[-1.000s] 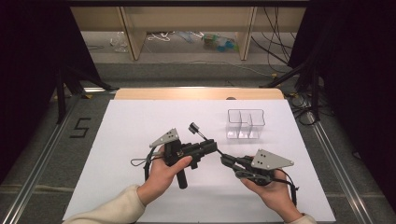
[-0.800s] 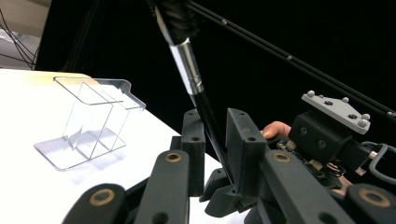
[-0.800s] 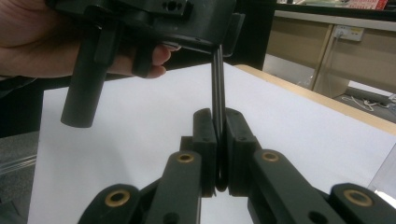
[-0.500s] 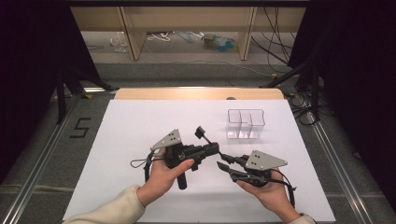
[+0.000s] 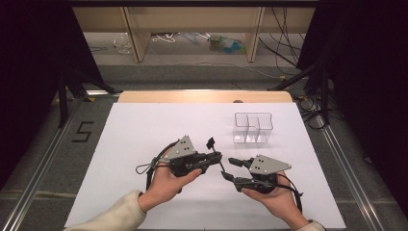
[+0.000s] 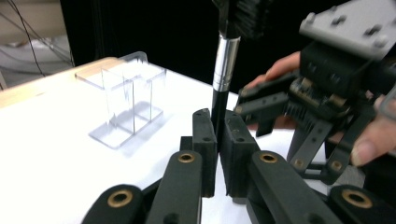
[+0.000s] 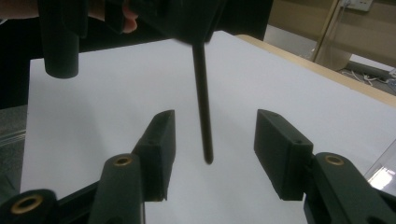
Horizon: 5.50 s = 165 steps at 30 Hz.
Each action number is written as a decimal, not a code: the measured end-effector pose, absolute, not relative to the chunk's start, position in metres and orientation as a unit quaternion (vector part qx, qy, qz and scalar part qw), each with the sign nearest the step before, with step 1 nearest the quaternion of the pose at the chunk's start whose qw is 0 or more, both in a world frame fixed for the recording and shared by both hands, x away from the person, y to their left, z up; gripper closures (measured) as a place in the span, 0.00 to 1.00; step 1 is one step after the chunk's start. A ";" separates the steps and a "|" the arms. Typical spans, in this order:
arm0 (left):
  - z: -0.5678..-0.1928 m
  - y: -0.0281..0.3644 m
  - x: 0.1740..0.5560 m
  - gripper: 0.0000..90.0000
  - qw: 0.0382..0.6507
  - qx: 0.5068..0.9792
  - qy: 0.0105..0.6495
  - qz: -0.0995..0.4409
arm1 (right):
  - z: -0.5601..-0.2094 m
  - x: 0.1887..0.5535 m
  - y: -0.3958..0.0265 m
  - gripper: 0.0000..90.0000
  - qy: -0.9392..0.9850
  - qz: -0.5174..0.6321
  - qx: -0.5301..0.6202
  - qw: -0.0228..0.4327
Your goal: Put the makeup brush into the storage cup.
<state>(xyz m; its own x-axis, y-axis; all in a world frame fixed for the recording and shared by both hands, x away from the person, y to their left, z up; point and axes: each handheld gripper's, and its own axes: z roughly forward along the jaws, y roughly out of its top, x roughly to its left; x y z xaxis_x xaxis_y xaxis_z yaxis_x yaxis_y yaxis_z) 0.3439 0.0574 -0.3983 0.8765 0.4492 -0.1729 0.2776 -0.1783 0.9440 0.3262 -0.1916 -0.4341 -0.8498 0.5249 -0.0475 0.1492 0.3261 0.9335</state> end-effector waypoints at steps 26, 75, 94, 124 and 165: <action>-0.404 0.052 0.343 0.95 0.559 0.789 0.244 0.080 | -0.441 0.327 -0.171 0.75 0.793 0.540 0.217 0.179; -0.408 0.050 0.343 0.76 0.575 0.779 0.237 0.080 | -0.442 0.330 -0.174 0.95 0.783 0.552 0.236 0.163; -0.405 0.060 0.335 0.37 0.601 0.768 0.195 0.106 | -0.438 0.331 -0.181 0.95 0.778 0.551 0.249 0.173; -0.407 0.117 0.318 0.23 0.628 0.747 0.185 0.117 | -0.435 0.335 -0.188 0.95 0.766 0.559 0.256 0.187; -0.431 0.211 0.305 0.18 0.651 0.699 0.232 0.186 | -0.422 0.345 -0.209 0.95 0.743 0.570 0.286 0.201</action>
<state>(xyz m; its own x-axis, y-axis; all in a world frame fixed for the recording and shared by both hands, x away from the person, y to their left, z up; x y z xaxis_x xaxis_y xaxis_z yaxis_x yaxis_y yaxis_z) 0.3045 0.2108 -0.4307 0.8227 0.5669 -0.0419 0.0821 -0.0457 0.9956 0.3452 -0.2093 -0.4224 -0.7552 0.6549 0.0279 0.1966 0.1857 0.9627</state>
